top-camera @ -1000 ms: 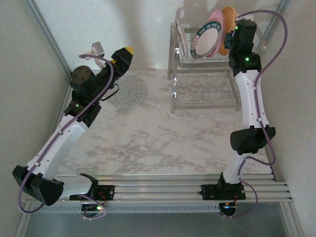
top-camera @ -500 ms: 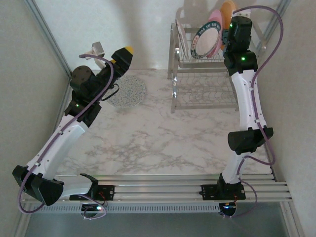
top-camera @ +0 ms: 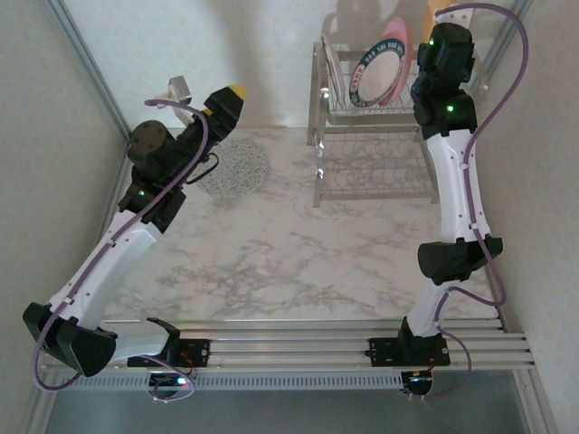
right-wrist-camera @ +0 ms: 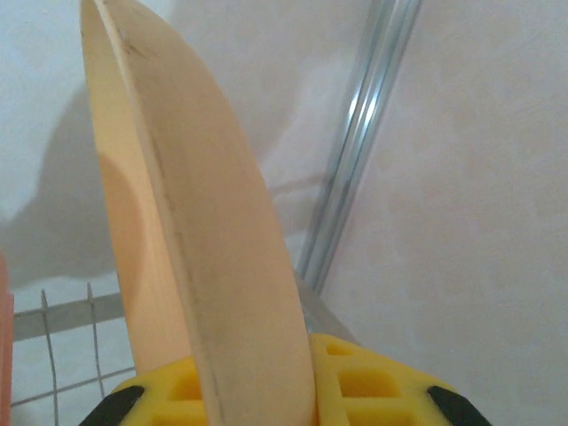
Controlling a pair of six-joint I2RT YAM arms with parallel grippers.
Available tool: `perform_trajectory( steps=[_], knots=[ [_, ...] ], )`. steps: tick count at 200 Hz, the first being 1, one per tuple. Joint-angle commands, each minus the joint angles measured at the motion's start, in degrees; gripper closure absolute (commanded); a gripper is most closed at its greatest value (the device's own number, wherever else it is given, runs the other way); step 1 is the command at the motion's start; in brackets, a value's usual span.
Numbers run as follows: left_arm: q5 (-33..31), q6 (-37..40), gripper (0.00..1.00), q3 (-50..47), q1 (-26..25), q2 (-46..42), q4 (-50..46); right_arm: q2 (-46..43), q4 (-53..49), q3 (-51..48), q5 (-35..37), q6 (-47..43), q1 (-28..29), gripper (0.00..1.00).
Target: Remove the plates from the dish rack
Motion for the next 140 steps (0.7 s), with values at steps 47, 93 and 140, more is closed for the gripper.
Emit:
perform_trajectory(
  steps=[47,93,140],
  knots=[
    [4.08,1.99,0.20,5.79,-2.73,2.32,3.97,-11.82,10.15,-1.50,0.44,-0.58,0.55,1.00],
    [5.98,2.95,0.19,9.16,-4.44,4.74,3.85,-19.91,13.30,-8.02,-7.48,5.25,0.53,1.00],
    [7.96,3.94,0.18,13.01,-6.09,7.81,2.86,-26.76,14.10,-15.43,-23.60,16.27,0.53,1.00]
  ],
)
